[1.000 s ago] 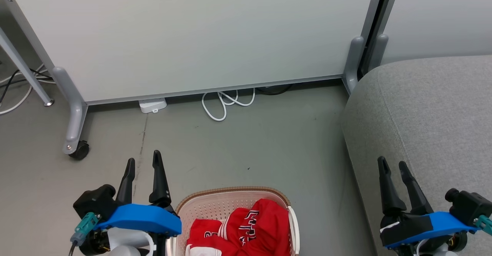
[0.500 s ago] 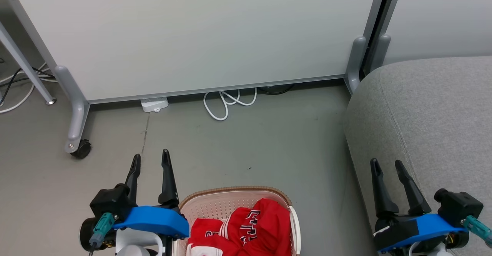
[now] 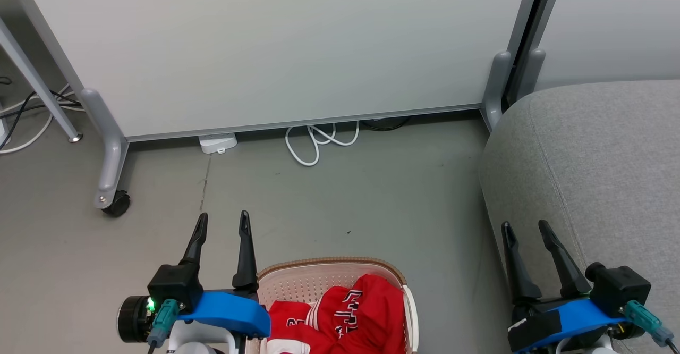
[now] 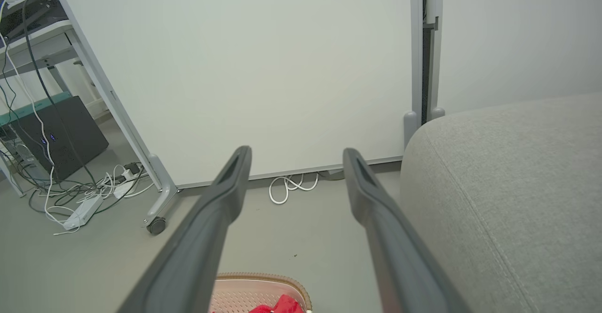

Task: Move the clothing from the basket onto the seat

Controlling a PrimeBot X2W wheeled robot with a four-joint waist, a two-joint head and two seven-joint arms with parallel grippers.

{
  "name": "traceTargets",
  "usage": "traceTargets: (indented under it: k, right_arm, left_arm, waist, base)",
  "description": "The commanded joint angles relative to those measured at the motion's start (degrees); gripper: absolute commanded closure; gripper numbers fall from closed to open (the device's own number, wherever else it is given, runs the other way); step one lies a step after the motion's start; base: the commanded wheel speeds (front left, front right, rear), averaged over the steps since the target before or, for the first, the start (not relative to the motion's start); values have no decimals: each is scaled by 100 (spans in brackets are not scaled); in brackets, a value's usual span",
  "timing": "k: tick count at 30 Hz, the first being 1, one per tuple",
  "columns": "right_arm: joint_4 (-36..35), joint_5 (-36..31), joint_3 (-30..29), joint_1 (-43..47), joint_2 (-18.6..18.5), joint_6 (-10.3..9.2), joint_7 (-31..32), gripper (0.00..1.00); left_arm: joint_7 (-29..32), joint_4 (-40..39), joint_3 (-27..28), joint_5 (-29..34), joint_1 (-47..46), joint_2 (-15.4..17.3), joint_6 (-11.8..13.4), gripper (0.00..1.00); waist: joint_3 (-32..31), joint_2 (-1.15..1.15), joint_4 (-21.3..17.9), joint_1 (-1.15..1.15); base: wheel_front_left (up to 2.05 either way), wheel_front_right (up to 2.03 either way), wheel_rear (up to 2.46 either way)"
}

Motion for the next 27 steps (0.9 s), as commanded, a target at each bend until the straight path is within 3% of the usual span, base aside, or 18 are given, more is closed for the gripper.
traceTargets:
  k: [1,27]
  right_arm:
    - [-8,-105,10,42,-35,12,-28,0]
    - [51,-1164,92,79,-39,15,-318,0]
  left_arm:
    - [-44,-9,-10,103,-105,23,-3,0]
    - [-324,109,-120,1210,-86,-44,-55,0]
  waist:
    - [0,0,3,0]
    - [3,0,68,0]
  base:
    - [0,0,0]
    - [0,0,0]
